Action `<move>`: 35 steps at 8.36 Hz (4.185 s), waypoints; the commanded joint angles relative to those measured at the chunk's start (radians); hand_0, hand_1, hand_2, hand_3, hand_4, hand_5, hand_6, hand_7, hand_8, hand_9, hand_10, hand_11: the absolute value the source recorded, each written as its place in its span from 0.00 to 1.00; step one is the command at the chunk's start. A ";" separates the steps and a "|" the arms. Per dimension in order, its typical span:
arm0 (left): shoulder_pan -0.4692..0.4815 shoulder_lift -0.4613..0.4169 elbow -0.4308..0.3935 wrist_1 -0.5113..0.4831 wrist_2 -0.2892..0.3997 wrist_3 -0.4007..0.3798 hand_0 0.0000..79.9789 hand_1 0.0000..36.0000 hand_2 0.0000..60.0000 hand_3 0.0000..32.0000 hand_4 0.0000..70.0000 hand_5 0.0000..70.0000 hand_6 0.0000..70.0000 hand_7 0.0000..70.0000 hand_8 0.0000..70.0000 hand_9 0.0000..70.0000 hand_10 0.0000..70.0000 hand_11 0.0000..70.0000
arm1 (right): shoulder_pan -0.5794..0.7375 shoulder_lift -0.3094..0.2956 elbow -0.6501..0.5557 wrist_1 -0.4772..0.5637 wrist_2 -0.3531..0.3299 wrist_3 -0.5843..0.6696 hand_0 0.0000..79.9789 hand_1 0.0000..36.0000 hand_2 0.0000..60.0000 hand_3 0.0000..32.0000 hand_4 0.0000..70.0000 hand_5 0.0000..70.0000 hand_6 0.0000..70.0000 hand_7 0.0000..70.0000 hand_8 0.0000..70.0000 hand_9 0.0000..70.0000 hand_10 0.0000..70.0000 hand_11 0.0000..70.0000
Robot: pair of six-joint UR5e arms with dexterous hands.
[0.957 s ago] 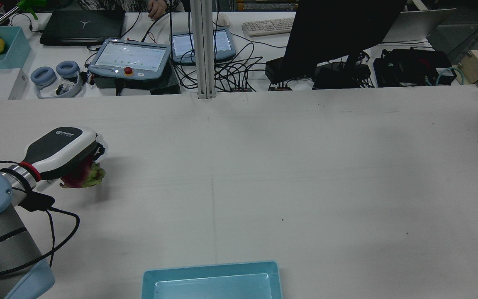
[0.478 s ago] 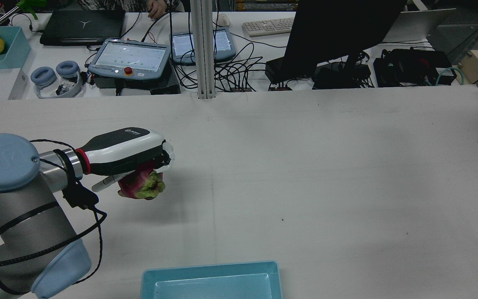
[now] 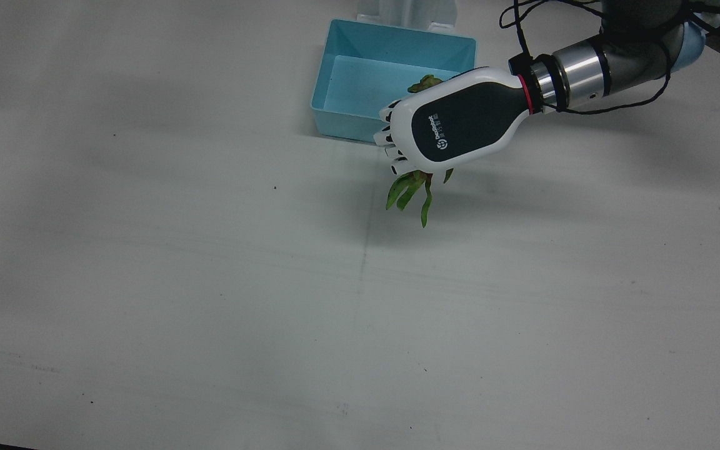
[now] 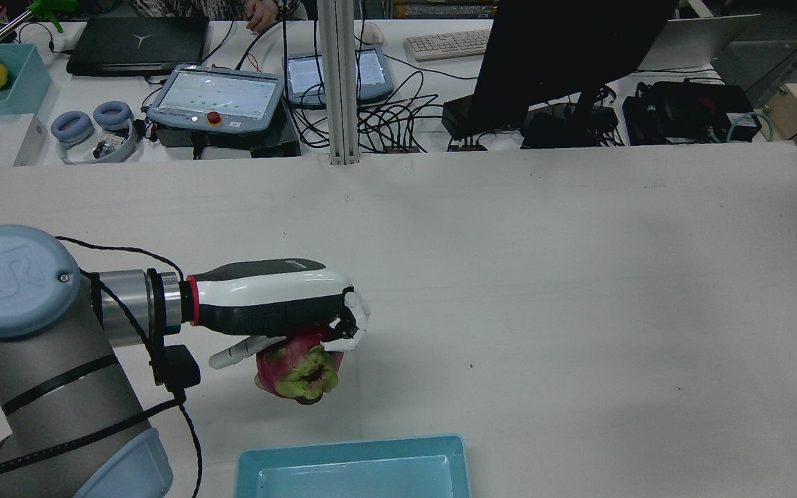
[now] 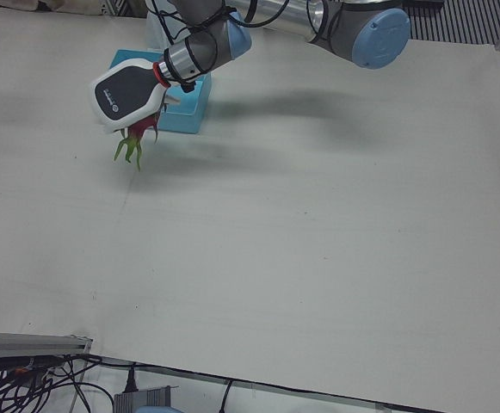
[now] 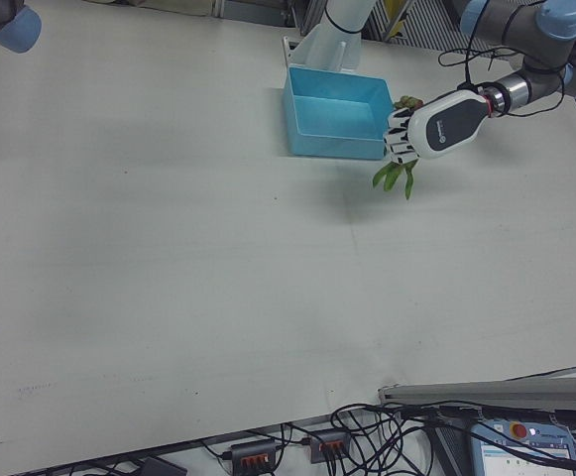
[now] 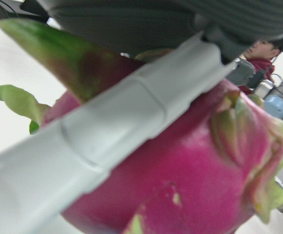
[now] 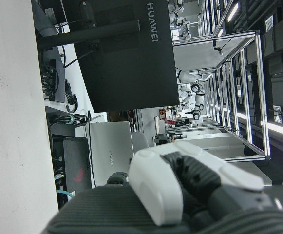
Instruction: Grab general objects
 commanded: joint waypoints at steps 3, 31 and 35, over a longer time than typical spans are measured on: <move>0.238 0.033 -0.075 -0.356 0.031 -0.272 1.00 1.00 1.00 0.00 1.00 1.00 1.00 1.00 1.00 1.00 1.00 1.00 | 0.000 0.000 0.000 0.000 0.000 0.000 0.00 0.00 0.00 0.00 0.00 0.00 0.00 0.00 0.00 0.00 0.00 0.00; -0.255 0.355 0.259 -0.842 -0.148 -0.528 1.00 1.00 1.00 0.00 1.00 1.00 1.00 1.00 0.39 0.49 0.38 0.60 | 0.000 0.000 0.000 0.000 0.000 0.000 0.00 0.00 0.00 0.00 0.00 0.00 0.00 0.00 0.00 0.00 0.00 0.00; -0.444 0.358 0.588 -1.030 -0.211 -0.531 1.00 1.00 1.00 0.00 1.00 1.00 1.00 1.00 0.33 0.40 0.43 0.67 | 0.000 0.000 0.000 0.000 0.000 0.000 0.00 0.00 0.00 0.00 0.00 0.00 0.00 0.00 0.00 0.00 0.00 0.00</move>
